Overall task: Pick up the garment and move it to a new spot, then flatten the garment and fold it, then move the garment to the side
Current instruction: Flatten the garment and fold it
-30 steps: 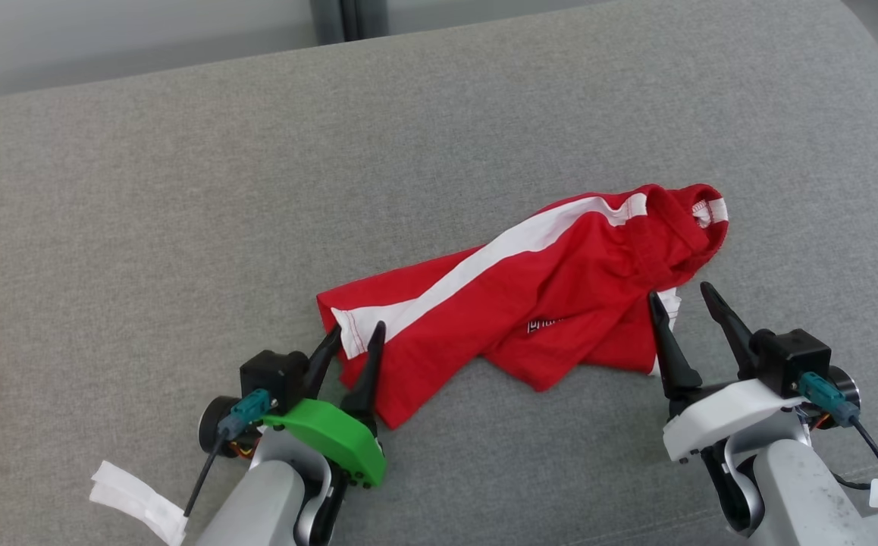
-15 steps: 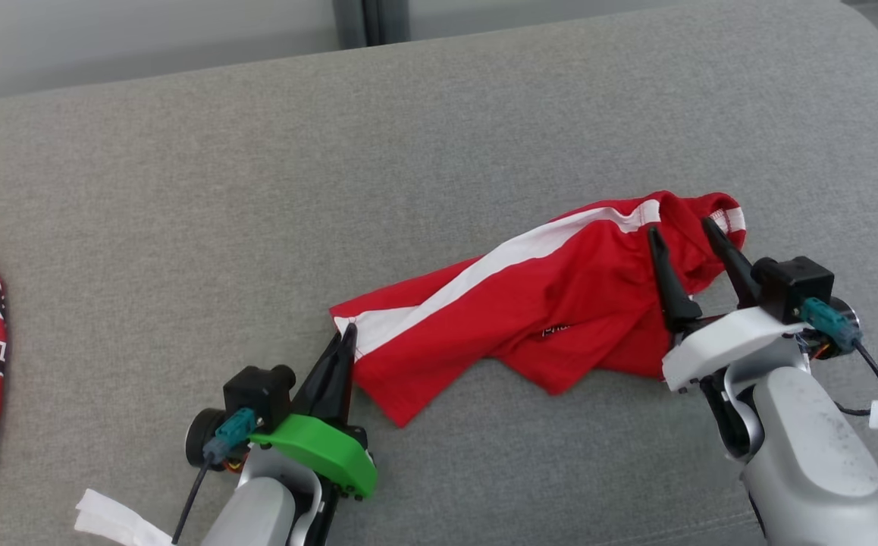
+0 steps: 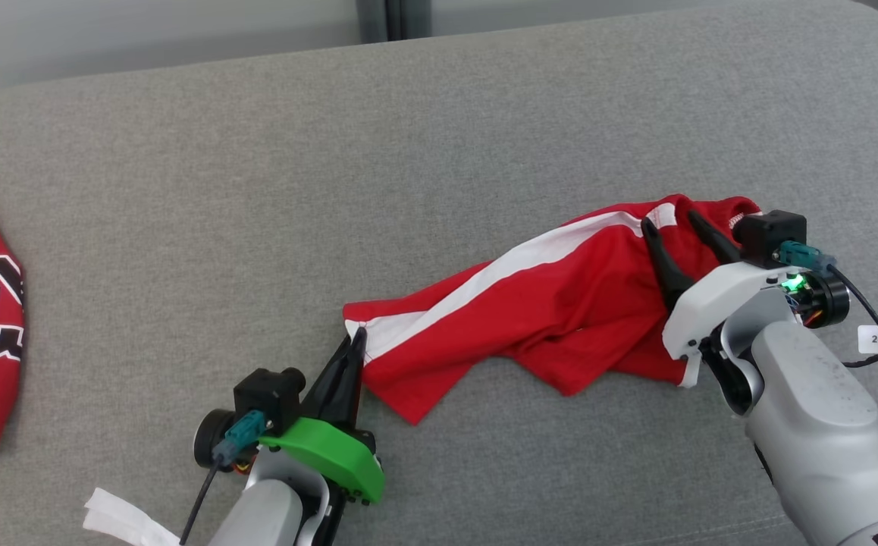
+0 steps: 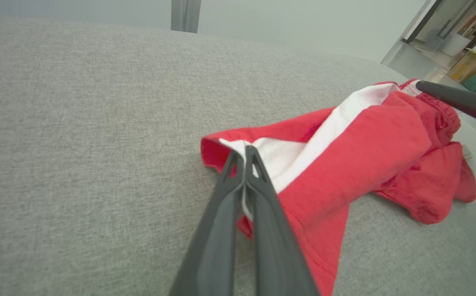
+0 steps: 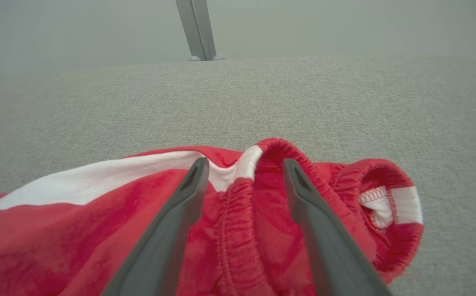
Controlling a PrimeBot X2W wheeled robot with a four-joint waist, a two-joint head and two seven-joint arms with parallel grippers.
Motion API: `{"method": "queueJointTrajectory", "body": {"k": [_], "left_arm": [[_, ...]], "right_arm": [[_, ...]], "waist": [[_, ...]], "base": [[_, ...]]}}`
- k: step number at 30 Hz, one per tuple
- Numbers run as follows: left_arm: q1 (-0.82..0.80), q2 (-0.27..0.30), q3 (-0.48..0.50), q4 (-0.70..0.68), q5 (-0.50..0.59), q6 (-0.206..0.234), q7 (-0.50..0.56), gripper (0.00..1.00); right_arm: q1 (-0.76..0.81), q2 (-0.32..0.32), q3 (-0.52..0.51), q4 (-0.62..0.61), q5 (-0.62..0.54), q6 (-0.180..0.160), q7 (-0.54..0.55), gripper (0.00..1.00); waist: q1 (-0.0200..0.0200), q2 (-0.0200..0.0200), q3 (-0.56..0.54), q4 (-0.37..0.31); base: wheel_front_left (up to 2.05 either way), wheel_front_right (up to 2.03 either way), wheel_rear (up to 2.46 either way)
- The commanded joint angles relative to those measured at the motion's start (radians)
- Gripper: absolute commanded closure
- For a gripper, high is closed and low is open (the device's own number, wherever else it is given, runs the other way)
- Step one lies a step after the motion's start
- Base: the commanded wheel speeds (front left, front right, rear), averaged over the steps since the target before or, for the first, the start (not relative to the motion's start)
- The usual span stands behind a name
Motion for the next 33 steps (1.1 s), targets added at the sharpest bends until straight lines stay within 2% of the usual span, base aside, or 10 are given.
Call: {"method": "queueJointTrajectory", "body": {"k": [1,3,5,7,15,19,21,26,33], "left_arm": [[-0.003,0.004,0.001,0.002,-0.001,-0.003,0.001,1.00],[0.001,0.003,-0.002,0.004,-0.004,-0.003,0.001,1.00],[0.006,0.003,-0.005,0.005,-0.006,-0.003,0.001,1.00],[0.010,0.004,-0.008,0.009,-0.007,-0.003,0.001,1.00],[0.017,0.004,0.010,0.009,0.005,-0.003,0.001,1.00],[0.020,0.004,0.060,-0.034,0.019,-0.003,0.001,1.00],[0.005,0.013,0.095,-0.074,0.025,-0.003,0.001,1.00],[-0.076,0.093,0.154,-0.201,0.055,-0.003,0.001,1.00],[-0.265,0.260,0.169,-0.299,0.042,-0.002,0.001,1.00]], "right_arm": [[-0.012,-0.006,0.007,0.014,0.014,-0.001,-0.004,0.53],[-0.021,-0.011,0.020,0.039,0.022,-0.001,-0.002,0.58],[-0.030,-0.012,0.031,0.059,0.031,-0.001,-0.005,0.70],[-0.038,-0.012,0.042,0.077,0.038,-0.001,-0.011,1.00],[-0.068,-0.021,0.069,0.082,0.058,-0.001,-0.063,1.00],[-0.049,-0.033,0.075,0.018,0.067,-0.001,-0.075,1.00],[-0.041,-0.048,0.067,-0.054,0.070,-0.001,-0.076,1.00],[-0.007,-0.086,0.051,-0.265,0.106,-0.001,-0.077,1.00],[-0.054,-0.168,0.080,-0.459,0.170,-0.001,-0.077,1.00]], "waist": [[0.0000,0.0000,-0.001,0.001],[0.0000,0.0000,-0.003,0.004],[0.0000,0.0000,-0.005,0.006],[0.0000,0.0000,-0.007,0.009],[0.0000,0.0000,-0.032,0.020],[0.0000,0.0000,-0.067,0.020],[0.0000,0.0000,-0.088,0.020],[0.0000,0.0000,-0.141,0.022],[0.0000,0.0000,-0.162,0.021]], "base": [[0.00,0.00,0.00],[0.00,0.00,0.00],[0.00,0.00,0.00],[0.00,0.00,0.00],[0.00,0.00,0.00],[0.00,0.00,0.00],[0.00,0.00,0.00],[0.00,0.00,0.00],[0.00,0.00,0.00]]}}
